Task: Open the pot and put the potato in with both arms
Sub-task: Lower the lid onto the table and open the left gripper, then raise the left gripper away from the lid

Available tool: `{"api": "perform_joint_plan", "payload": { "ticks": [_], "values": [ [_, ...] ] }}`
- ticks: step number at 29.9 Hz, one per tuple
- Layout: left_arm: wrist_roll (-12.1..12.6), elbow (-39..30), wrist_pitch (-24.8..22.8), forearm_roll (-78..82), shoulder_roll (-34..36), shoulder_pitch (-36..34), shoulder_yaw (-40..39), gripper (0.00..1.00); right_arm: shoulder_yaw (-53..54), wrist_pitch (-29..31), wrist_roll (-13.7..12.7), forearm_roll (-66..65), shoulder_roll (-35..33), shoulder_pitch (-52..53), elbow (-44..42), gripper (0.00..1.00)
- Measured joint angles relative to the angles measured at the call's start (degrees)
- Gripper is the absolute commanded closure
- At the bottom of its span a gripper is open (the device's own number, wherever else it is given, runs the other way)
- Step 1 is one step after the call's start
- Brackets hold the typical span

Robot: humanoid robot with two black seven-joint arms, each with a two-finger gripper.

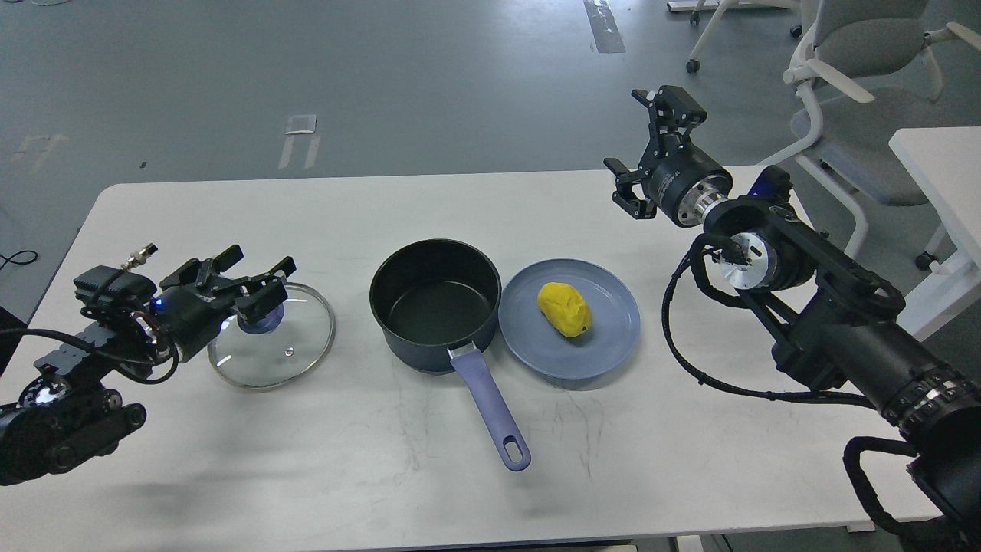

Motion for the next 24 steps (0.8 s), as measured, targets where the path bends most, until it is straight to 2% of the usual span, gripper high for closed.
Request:
{"api": "perform_joint_plan", "payload": {
  "ticks": [8, 17, 19, 20, 24],
  "values": [
    [0.0, -4.7, 0.0, -12.7, 0.3, -3.9, -0.3, 0.02, 0.0, 0.3, 0.0, 0.0, -0.7, 0.3, 1.8, 0.0],
    [0.0, -6.3, 0.0, -40.6, -2.0, -11.8, -4.0, 0.02, -1.1, 0.8, 0.0, -0.1, -3.1, 0.5, 4.4, 0.0],
    [0.5, -6.3, -1.9, -45.0, -2.1, -13.1, -6.1, 0.02, -1.1, 0.8, 0.0, -0.1, -3.7, 0.5, 4.9, 0.0],
    [1.9, -6.3, -3.9, -46.9, -2.4, -13.4, -7.6, 0.02, -1.2, 0.8, 0.1, -0.1, -3.8, 0.5, 5.1, 0.0],
    [12.1, -7.0, -12.5, -53.0, -5.5, -13.6, -16.1, 0.02, -1.5, 0.8, 0.1, -0.1, -3.8, 0.4, 5.3, 0.0]
  ]
}}
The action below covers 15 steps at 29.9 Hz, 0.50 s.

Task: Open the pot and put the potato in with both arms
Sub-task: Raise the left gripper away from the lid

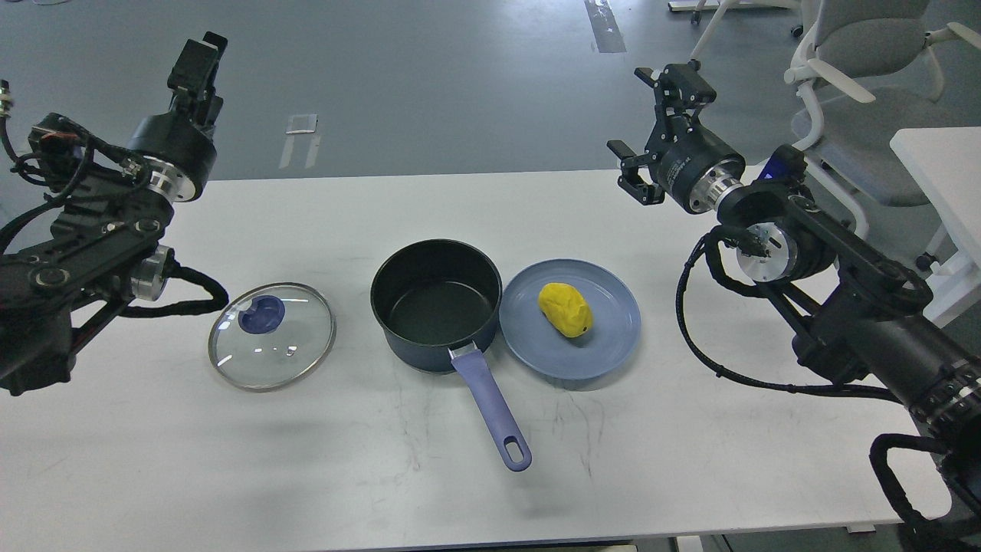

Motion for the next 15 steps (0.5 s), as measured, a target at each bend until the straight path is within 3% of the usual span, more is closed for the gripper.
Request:
{"api": "perform_joint_plan", "payload": {
  "ticks": [4, 6, 11, 15],
  "values": [
    [11.0, -0.1, -7.2, -7.4, -3.9, 2.3, -5.5, 0.02, -1.5, 0.0, 0.0, -0.1, 0.2, 1.0, 0.0, 0.0],
    [13.7, -0.1, -10.6, -9.8, -5.1, 3.0, -6.1, 0.02, -2.0, 0.0, 0.0, -0.1, 0.3, 1.6, 0.0, 0.0],
    [14.9, 0.3, -21.1, -13.4, -7.4, 3.9, -8.0, 0.02, -2.8, 0.0, 0.0, -0.4, 0.6, 1.7, 0.0, 0.0],
    [14.9, 0.6, -26.7, -14.7, -8.8, 6.9, -13.2, 0.02, -4.3, 0.0, 0.2, -0.9, 1.2, 0.7, 0.8, 0.0]
  ]
}}
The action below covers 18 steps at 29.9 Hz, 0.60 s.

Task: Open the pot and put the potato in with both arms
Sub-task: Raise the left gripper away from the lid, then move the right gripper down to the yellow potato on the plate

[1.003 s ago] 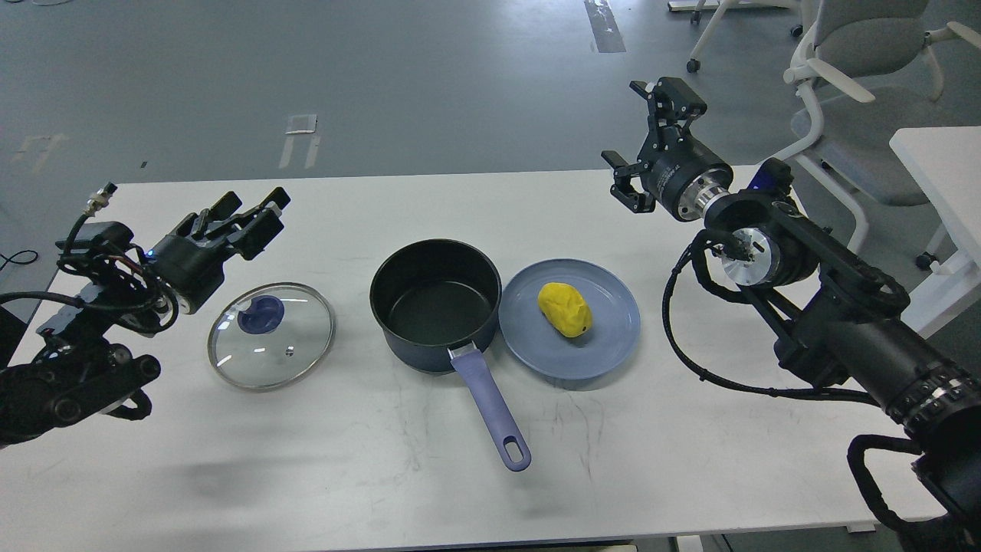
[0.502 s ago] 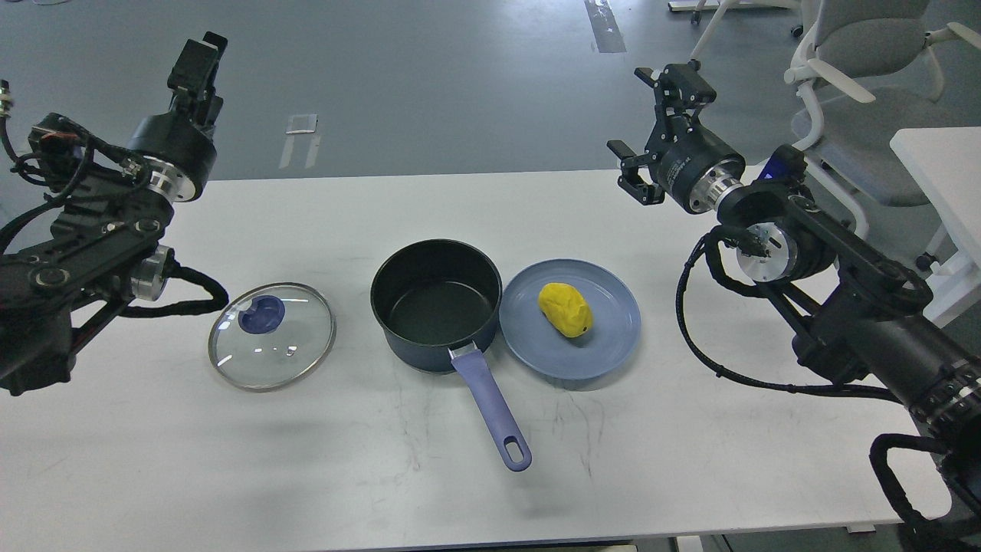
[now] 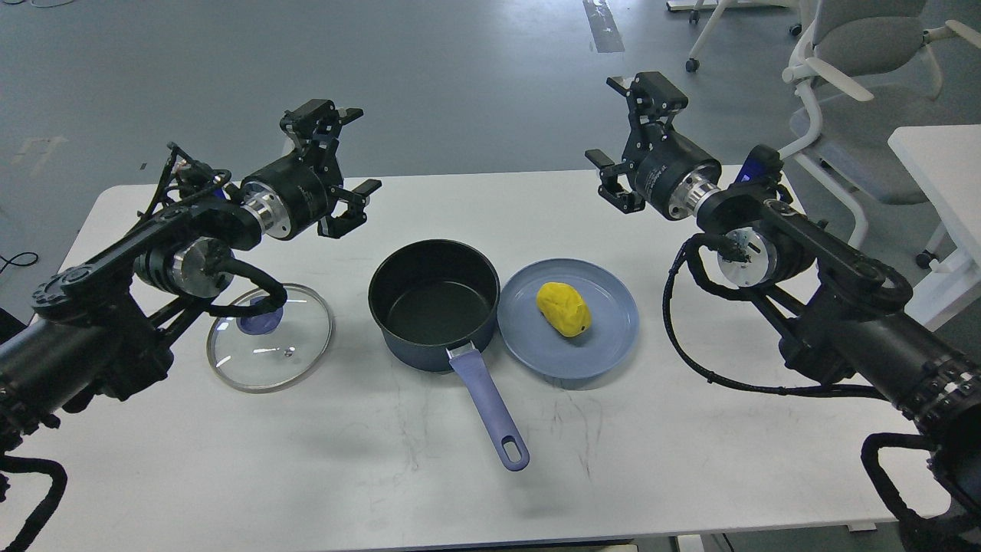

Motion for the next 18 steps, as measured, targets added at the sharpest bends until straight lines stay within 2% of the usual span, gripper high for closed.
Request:
{"api": "perform_joint_plan", "payload": {
  "ticks": [3, 5, 12, 18],
  "values": [
    [-0.1, 0.1, -7.8, 0.1, 0.1, 2.8, -2.9, 0.02, -0.3, 0.1, 0.2, 0.0, 0.0, -0.8, 1.7, 0.0],
    [-0.4, 0.1, -11.0, 0.3, 0.4, 4.0, -3.6, 0.02, -0.4, 0.3, 0.3, 0.0, -0.2, -1.0, 2.4, 0.0],
    [-3.0, 0.0, -11.9, 0.5, 3.0, 5.0, -4.4, 0.02, -0.6, 4.0, 0.9, -0.1, -0.7, -0.7, 3.2, 0.0],
    [-4.3, -0.9, -12.9, 0.4, 6.0, 6.0, -7.1, 0.02, -1.4, 4.6, 3.7, -4.5, -1.6, 2.2, 3.7, 0.04]
  ]
}}
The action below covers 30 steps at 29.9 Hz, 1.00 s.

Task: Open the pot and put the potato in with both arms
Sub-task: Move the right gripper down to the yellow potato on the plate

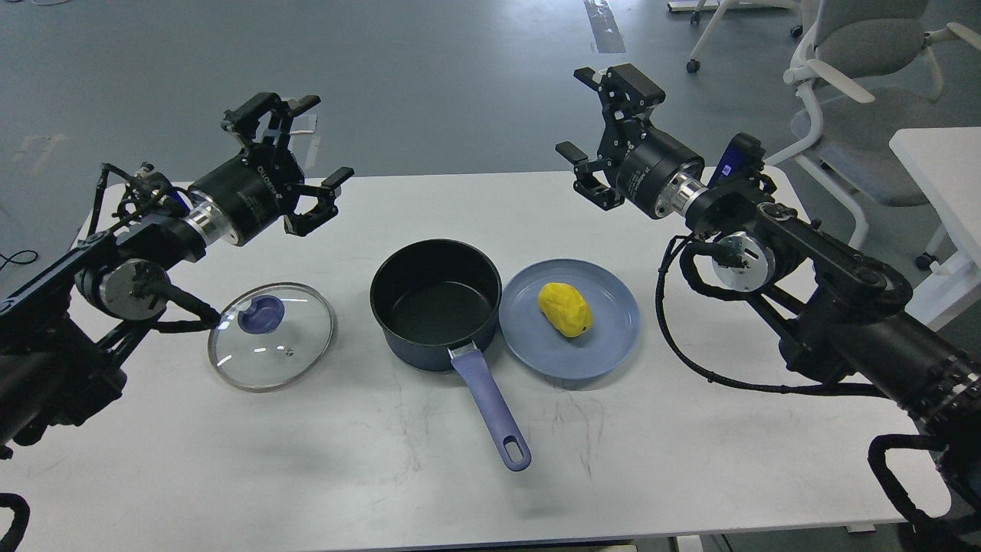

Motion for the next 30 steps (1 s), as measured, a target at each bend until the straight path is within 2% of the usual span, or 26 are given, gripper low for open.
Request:
{"api": "perform_joint_plan", "payload": {
  "ticks": [1, 5, 7, 17, 23, 30],
  "values": [
    [-0.4, -0.2, -0.3, 0.0, 0.3, 0.3, -0.3, 0.02, -0.7, 0.0, 0.9, -1.4, -0.2, 0.8, 0.0, 0.04],
    [-2.9, -0.3, -1.0, 0.0, 1.5, 1.5, -0.8, 0.02, -5.9, -0.3, 7.0, -11.7, -1.3, 4.2, -0.3, 0.04],
    [-3.7, -0.4, -1.2, 0.0, 1.9, 1.9, -0.8, 0.02, -8.5, -1.1, 8.3, -17.8, -1.5, 5.4, -0.8, 0.03],
    [-4.1, -0.4, -3.8, 0.0, 4.3, 3.1, -0.7, 0.02, -23.4, -7.9, 9.0, -50.4, -10.0, 7.0, -1.1, 0.03],
    [-4.1, -0.4, -3.9, 0.0, 4.4, 3.4, -0.7, 0.02, -28.5, -13.3, 9.1, -57.7, -10.7, 6.8, -1.3, 0.03],
    [-4.1, -0.5, -3.9, 0.0, 4.4, 3.5, -0.8, 0.02, -35.1, -14.2, 9.1, -59.8, -10.8, 9.7, -1.4, 0.03]
  ]
}}
